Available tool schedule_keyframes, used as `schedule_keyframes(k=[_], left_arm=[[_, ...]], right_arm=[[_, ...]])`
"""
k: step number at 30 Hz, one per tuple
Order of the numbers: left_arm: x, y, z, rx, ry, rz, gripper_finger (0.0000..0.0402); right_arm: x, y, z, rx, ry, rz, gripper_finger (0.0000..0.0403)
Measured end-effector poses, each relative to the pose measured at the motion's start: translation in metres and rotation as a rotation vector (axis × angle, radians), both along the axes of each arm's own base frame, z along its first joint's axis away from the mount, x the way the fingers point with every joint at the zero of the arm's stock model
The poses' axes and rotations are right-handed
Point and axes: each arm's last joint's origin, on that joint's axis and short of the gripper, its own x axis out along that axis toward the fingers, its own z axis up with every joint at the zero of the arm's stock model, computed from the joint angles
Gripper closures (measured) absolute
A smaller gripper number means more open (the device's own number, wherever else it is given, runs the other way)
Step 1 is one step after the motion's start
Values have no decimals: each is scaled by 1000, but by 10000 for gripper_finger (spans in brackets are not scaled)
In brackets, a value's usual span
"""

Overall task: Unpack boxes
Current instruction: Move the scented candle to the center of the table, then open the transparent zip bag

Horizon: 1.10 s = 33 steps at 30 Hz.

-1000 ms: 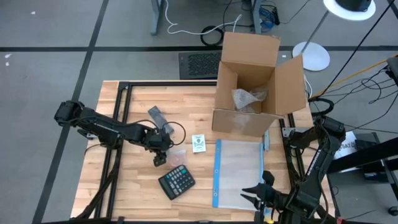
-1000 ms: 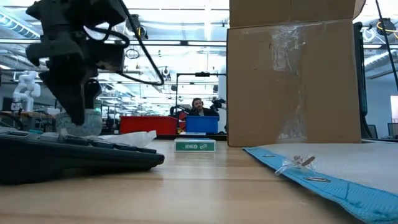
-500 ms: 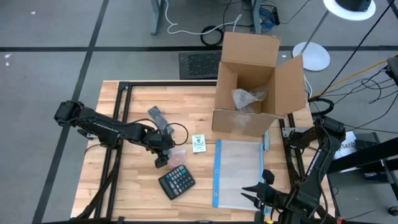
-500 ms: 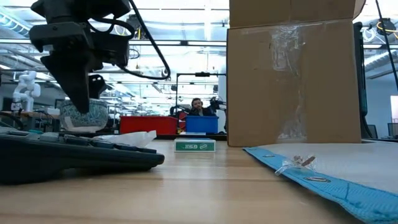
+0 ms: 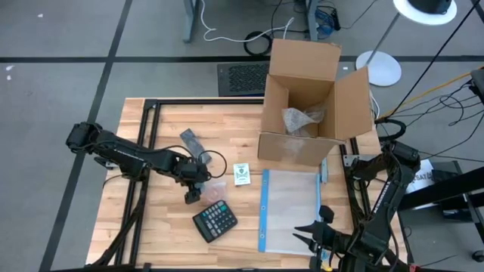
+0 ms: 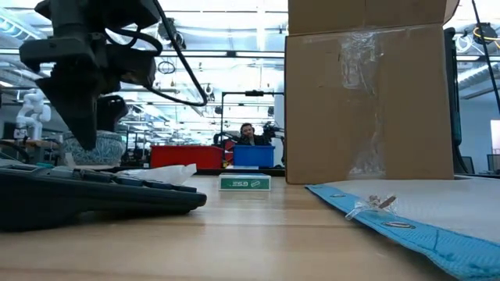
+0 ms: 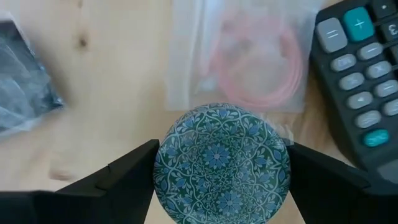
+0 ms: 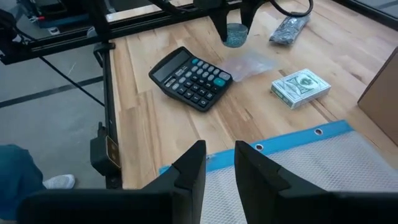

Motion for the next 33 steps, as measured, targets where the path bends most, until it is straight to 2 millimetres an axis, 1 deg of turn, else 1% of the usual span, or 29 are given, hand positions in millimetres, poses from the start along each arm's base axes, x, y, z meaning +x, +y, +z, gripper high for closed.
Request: schedule_keyframes(k=[8,11,17,19,22,24,27,30,33], left_arm=[[-1,1,0,36,2,2,78],[-1,1,-1,38,7,8,63],[-4,2,-1,52,34,38,10],[-4,3,-2,53,41,43,5],[-3,2,1,44,41,65,10],[2,1,8,23,12,69,12],[14,-3,25,-5,-81,75,12],[28,-12,46,-31,-225,36,13],[38,-23,64,-25,-370,-22,13]], right_arm=[[0,0,0,-6,3,0,328],[0,0,0,-6,4,0,328],[0,0,0,-4,5,0,328],[0,0,0,-3,5,0,328],[0,0,0,6,9,4,328],[-2,2,-1,23,36,24,328],[-6,6,-2,64,94,63,328],[-9,14,-3,115,107,108,328],[-6,26,-7,126,85,158,328]])
